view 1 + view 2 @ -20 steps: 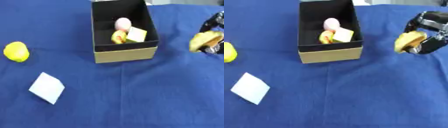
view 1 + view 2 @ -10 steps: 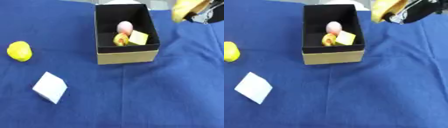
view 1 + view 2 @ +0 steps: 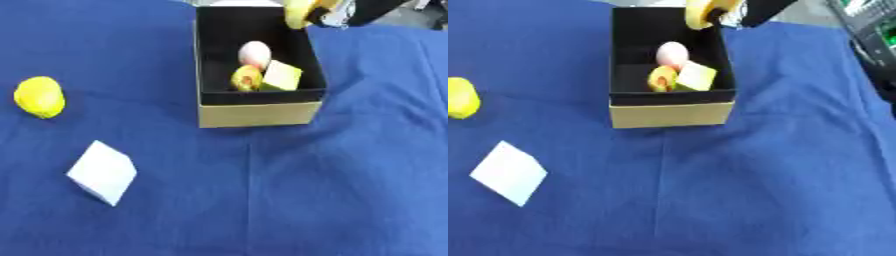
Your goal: Pick up objects on the table and place them in the box.
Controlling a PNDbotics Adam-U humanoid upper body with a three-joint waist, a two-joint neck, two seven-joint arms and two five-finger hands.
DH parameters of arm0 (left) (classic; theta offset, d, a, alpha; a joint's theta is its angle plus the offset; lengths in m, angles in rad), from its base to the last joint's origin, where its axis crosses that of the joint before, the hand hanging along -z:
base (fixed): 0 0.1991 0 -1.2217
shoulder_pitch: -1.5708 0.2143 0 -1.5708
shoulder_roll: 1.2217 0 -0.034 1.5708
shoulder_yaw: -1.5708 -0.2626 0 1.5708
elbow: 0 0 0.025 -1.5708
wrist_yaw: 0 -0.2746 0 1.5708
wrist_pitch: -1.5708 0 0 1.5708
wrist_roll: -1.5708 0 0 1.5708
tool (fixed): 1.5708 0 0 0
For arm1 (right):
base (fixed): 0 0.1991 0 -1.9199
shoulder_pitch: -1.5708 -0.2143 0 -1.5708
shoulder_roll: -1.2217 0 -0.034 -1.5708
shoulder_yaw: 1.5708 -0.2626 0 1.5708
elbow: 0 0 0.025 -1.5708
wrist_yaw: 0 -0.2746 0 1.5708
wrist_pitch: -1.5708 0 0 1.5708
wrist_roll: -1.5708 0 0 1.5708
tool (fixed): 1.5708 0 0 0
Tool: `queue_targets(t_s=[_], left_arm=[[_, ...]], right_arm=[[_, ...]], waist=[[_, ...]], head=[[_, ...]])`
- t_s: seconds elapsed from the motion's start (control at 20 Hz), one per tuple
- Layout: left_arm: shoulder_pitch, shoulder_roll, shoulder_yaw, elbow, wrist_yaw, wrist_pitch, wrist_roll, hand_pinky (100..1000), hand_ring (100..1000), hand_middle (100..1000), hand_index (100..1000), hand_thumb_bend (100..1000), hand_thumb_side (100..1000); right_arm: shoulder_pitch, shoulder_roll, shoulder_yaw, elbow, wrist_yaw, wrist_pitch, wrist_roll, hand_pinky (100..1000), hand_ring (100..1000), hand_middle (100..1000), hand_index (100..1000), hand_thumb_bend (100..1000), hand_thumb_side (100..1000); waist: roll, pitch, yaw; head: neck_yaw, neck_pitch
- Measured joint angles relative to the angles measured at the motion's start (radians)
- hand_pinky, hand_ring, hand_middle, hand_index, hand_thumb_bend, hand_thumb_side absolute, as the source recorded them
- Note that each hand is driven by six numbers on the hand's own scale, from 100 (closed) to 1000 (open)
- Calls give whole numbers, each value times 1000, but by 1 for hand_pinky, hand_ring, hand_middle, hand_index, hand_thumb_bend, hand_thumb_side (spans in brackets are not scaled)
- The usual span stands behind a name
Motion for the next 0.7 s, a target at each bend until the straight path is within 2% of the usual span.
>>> queue_targets(t_s=[0.15,0.3,0.35,0.45,0.5,0.55,0.6,0.65,0.7], left_arm=[[-3,0,0,0,0,-1,-1,736,577,532,773,301,531],[-8,0,0,0,1,-2,-2,736,577,532,773,302,530],[-8,0,0,0,1,-2,-2,736,577,531,773,302,529],[-9,0,0,0,2,-2,-2,736,577,531,773,303,529],[-9,0,0,0,3,-2,-2,736,577,531,773,303,529],[-10,0,0,0,3,-2,-2,736,577,531,773,303,528],[-10,0,0,0,3,-2,-2,736,577,531,773,303,528],[-10,0,0,0,3,-2,-2,736,577,531,773,304,528],[-10,0,0,0,4,-2,-2,736,577,531,773,304,528]], right_arm=[[-20,41,23,63,25,-14,2,812,748,562,709,380,100],[-20,67,43,110,49,-34,6,820,772,616,726,373,100],[-20,73,48,120,57,-41,9,830,807,694,774,358,100],[-20,81,59,135,74,-57,19,849,853,768,833,334,100],[-19,85,64,140,82,-66,27,852,858,775,836,337,100],[-19,88,69,145,89,-75,36,868,886,817,867,368,100],[-19,90,72,148,95,-86,47,870,889,823,872,378,100],[-19,92,74,149,102,-97,58,880,902,844,890,431,100],[-18,94,75,151,110,-107,68,880,903,845,892,435,100]], waist=[[-1,4,10],[-2,6,14],[-3,6,14],[-3,6,15],[-3,6,16],[-3,6,16],[-3,6,17],[-2,6,17],[-2,6,17]], head=[[-1,-1],[-1,-1],[-1,-1],[-1,-1],[-1,-1],[-1,-1],[-1,-1],[-1,-1],[-1,-1]])
